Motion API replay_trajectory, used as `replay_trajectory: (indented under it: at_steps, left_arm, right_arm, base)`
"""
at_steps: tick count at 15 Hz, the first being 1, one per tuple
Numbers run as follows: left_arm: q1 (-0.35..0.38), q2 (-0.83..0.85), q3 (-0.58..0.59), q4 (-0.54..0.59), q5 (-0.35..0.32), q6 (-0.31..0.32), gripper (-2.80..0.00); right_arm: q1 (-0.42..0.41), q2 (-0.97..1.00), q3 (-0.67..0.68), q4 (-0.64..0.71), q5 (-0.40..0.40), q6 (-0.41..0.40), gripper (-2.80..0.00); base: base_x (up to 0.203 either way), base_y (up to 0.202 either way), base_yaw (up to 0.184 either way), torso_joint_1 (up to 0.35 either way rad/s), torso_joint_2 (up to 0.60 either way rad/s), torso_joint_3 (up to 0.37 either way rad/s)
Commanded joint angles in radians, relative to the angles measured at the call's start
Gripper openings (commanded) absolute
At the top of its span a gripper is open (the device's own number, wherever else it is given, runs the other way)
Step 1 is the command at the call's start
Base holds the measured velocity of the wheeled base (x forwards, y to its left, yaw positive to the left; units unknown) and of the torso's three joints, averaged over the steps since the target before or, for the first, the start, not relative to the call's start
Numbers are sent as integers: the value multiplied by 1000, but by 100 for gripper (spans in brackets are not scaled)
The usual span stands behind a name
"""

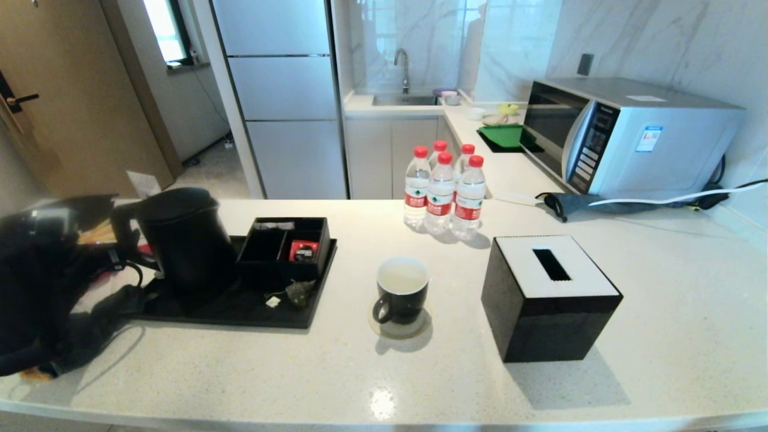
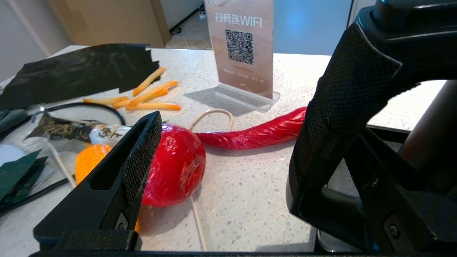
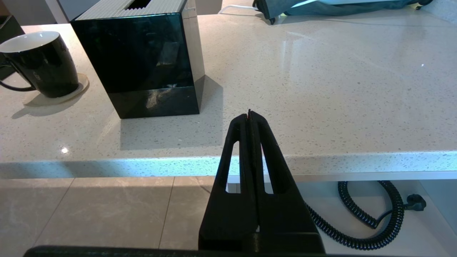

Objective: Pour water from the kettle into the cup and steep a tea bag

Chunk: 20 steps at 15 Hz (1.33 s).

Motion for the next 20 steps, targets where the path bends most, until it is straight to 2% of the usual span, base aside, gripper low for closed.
replay_trajectory:
  at_steps: [1,9,17,20]
  left_arm:
    - [-4,24,-21,-9,-1,1,0]
    - [-50,73,-139,-6,-1,0,0]
    - [-51,86,-193,-3,-3,0,0]
    - [-50,95,-212,3,-50,-3,0]
  right_arm:
    - [0,0,-1,-1,0,1,-280]
    - [0,0,1,-1,0,1,-280]
    - [0,0,0,-1,0,0,-280]
    - [0,0,-1,-1,0,1,-280]
  base:
    - [0,0,0,0,0,0]
    - [0,0,0,0,0,0]
    - [0,0,0,0,0,0]
    - [0,0,0,0,0,0]
